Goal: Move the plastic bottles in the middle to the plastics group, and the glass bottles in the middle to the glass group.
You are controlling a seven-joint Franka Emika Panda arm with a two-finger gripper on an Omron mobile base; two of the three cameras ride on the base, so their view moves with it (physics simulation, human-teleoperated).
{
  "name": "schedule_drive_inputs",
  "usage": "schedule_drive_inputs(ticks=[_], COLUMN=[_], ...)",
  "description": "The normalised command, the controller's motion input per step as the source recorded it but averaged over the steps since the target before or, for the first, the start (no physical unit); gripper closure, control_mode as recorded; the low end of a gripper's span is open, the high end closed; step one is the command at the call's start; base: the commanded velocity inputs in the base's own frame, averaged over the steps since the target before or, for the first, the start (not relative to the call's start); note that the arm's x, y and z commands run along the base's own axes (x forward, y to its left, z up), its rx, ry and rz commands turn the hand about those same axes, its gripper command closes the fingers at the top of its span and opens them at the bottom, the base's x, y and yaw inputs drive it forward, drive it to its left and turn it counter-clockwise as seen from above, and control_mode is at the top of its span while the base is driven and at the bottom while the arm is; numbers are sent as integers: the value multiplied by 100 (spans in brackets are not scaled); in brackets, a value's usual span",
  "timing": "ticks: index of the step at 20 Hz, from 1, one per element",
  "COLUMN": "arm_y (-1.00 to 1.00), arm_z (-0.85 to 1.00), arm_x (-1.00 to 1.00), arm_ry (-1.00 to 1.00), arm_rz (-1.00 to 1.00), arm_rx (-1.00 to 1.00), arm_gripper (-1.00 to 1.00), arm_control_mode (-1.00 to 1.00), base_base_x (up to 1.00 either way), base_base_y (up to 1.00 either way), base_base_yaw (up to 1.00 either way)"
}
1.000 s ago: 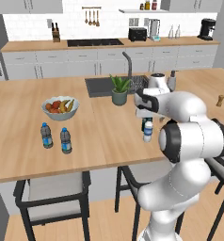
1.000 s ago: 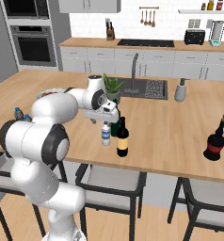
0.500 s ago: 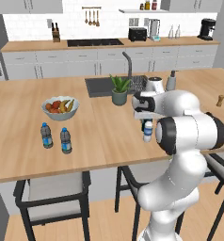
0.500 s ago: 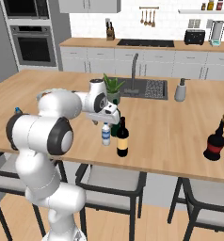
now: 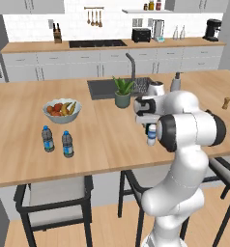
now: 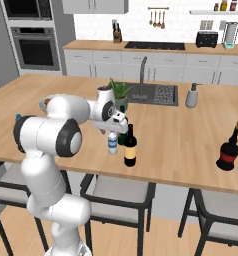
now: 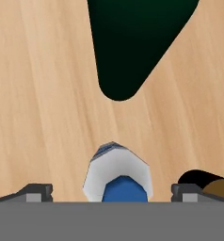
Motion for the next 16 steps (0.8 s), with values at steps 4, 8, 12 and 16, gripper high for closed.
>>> schedule_drive_inputs(ticks=[4,8,12,16], arm_y=[0,0,0,0], arm_z=[-32,-10,-10,-1], arm_x=[0,0,0,0], arm_ry=[0,0,0,0], arm_rz=[0,0,0,0], arm_rx=[1,1,1,0], arm_gripper=[-100,-100,100,100], arm_control_mode=[-100,-100,-100,-100], base_base_x=[0,0,0,0], base_base_y=[0,0,0,0], base_base_yaw=[0,0,0,0])
